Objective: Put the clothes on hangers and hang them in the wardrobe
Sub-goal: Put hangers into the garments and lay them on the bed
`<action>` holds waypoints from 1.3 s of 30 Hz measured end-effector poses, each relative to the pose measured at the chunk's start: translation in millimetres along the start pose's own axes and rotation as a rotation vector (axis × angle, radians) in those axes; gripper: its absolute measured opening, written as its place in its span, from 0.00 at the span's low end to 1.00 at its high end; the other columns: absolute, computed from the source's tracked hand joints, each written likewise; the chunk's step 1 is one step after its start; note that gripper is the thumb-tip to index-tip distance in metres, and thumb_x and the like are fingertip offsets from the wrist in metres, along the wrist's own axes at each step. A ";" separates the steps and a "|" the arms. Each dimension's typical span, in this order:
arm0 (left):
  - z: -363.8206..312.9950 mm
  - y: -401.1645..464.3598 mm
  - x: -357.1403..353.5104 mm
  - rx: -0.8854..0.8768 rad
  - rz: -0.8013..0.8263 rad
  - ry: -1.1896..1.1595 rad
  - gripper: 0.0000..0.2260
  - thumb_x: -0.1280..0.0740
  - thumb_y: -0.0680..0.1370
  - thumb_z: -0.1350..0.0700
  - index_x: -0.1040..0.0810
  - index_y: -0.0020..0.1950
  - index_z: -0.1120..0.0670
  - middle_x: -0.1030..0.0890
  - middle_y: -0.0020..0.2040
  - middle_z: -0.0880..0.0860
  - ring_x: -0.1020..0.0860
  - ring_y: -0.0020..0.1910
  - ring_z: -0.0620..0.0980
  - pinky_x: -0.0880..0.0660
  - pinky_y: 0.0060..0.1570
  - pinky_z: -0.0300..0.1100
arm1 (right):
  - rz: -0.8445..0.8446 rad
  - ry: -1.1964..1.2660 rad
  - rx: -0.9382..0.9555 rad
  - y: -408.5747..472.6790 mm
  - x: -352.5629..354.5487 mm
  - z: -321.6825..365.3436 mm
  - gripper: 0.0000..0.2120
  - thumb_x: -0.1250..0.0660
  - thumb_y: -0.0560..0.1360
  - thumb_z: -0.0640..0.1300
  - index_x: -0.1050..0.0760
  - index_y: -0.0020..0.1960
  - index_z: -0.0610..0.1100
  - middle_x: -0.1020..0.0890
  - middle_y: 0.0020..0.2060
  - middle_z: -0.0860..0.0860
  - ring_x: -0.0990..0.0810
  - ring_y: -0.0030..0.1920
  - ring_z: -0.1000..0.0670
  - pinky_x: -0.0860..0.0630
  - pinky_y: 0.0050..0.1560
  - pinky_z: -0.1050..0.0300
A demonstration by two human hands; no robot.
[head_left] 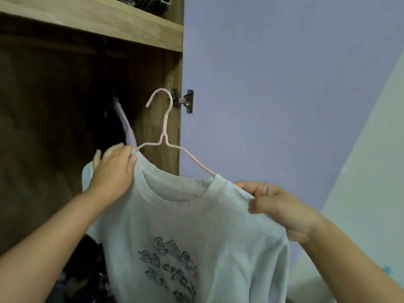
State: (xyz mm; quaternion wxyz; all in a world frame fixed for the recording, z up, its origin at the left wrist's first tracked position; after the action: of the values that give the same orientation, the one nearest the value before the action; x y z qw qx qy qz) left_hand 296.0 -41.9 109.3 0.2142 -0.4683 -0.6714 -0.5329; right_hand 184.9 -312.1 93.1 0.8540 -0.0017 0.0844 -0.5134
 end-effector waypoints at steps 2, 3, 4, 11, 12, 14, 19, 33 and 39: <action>-19.8 -17.5 -16.9 -0.038 0.121 -0.028 0.11 0.46 0.81 0.56 0.26 0.47 0.57 0.21 0.44 0.59 0.24 0.50 0.61 0.31 0.54 0.53 | -0.023 -0.036 -0.034 -28.7 15.6 -9.1 0.23 0.44 0.61 0.29 0.19 0.52 0.37 0.17 0.43 0.40 0.17 0.40 0.46 0.20 0.42 0.56; -29.6 -26.6 -24.6 -0.054 0.165 -0.064 0.11 0.46 0.81 0.56 0.27 0.45 0.58 0.21 0.40 0.60 0.23 0.45 0.61 0.28 0.48 0.53 | -0.041 -0.078 -0.048 -43.2 22.7 -12.1 0.23 0.44 0.62 0.29 0.19 0.52 0.38 0.17 0.43 0.40 0.17 0.40 0.46 0.20 0.42 0.57; -38.6 -35.1 -31.9 -0.062 0.198 -0.096 0.12 0.45 0.81 0.55 0.27 0.44 0.60 0.21 0.39 0.61 0.23 0.42 0.61 0.28 0.44 0.53 | -0.067 -0.129 -0.056 -56.9 30.8 -14.1 0.23 0.43 0.62 0.29 0.18 0.51 0.39 0.17 0.43 0.41 0.17 0.40 0.47 0.20 0.41 0.56; -108.4 -75.8 -59.9 -0.200 0.155 -0.230 0.13 0.39 0.79 0.58 0.27 0.39 0.65 0.22 0.34 0.64 0.23 0.37 0.64 0.35 0.35 0.48 | -0.399 -0.560 -0.093 -143.6 71.5 -23.7 0.11 0.37 0.68 0.39 0.18 0.46 0.46 0.20 0.39 0.46 0.25 0.40 0.49 0.30 0.43 0.54; -117.5 -79.0 -62.1 -0.242 0.154 -0.239 0.14 0.39 0.79 0.56 0.28 0.38 0.65 0.23 0.33 0.64 0.23 0.36 0.64 0.34 0.34 0.49 | -0.467 -0.624 -0.114 -155.2 76.0 -28.4 0.08 0.36 0.69 0.42 0.19 0.44 0.48 0.22 0.37 0.47 0.27 0.39 0.50 0.31 0.42 0.54; -135.9 -83.5 -66.5 -0.337 0.151 -0.260 0.15 0.37 0.78 0.56 0.28 0.35 0.64 0.23 0.30 0.63 0.23 0.33 0.65 0.35 0.32 0.46 | -0.625 -0.700 -0.141 -178.8 82.7 -36.4 0.06 0.33 0.73 0.45 0.20 0.38 0.51 0.25 0.32 0.50 0.29 0.35 0.52 0.33 0.40 0.55; -190.6 -97.1 -77.2 -0.571 0.238 -0.368 0.17 0.46 0.73 0.45 0.28 0.34 0.56 0.23 0.26 0.61 0.23 0.27 0.63 0.33 0.29 0.43 | -0.991 -0.737 -0.183 -241.4 75.3 -58.9 0.13 0.32 0.75 0.43 0.24 0.31 0.49 0.27 0.26 0.55 0.31 0.29 0.57 0.33 0.34 0.61; -369.6 -218.5 -93.9 -0.966 0.522 -0.731 0.09 0.33 0.75 0.52 0.24 0.37 0.53 0.27 0.26 0.53 0.30 0.28 0.55 0.36 0.29 0.36 | -1.626 -0.642 -0.315 -456.2 -11.7 -102.0 0.09 0.30 0.73 0.40 0.20 0.35 0.50 0.19 0.30 0.50 0.23 0.32 0.55 0.29 0.35 0.61; -467.9 -316.1 -66.1 -1.134 0.588 -0.884 0.09 0.33 0.76 0.53 0.21 0.40 0.58 0.27 0.26 0.51 0.25 0.32 0.58 0.37 0.30 0.42 | -1.918 -0.612 -0.363 -578.2 -58.3 -116.2 0.06 0.28 0.71 0.38 0.19 0.36 0.46 0.18 0.34 0.43 0.22 0.36 0.46 0.28 0.40 0.54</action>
State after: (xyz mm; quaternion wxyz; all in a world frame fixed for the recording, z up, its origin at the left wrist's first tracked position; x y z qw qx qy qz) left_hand -42.9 -494.9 53.7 -0.2131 -0.8342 -0.1677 -0.4801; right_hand -365.7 -524.6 38.6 0.0551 -0.3290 -0.0976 -0.9377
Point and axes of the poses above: each hand's wrist, its own y-axis towards the middle knuckle, its own x-axis out of the back of the hand, z = x × y, the point moved 6 cm from there along y, towards the middle knuckle
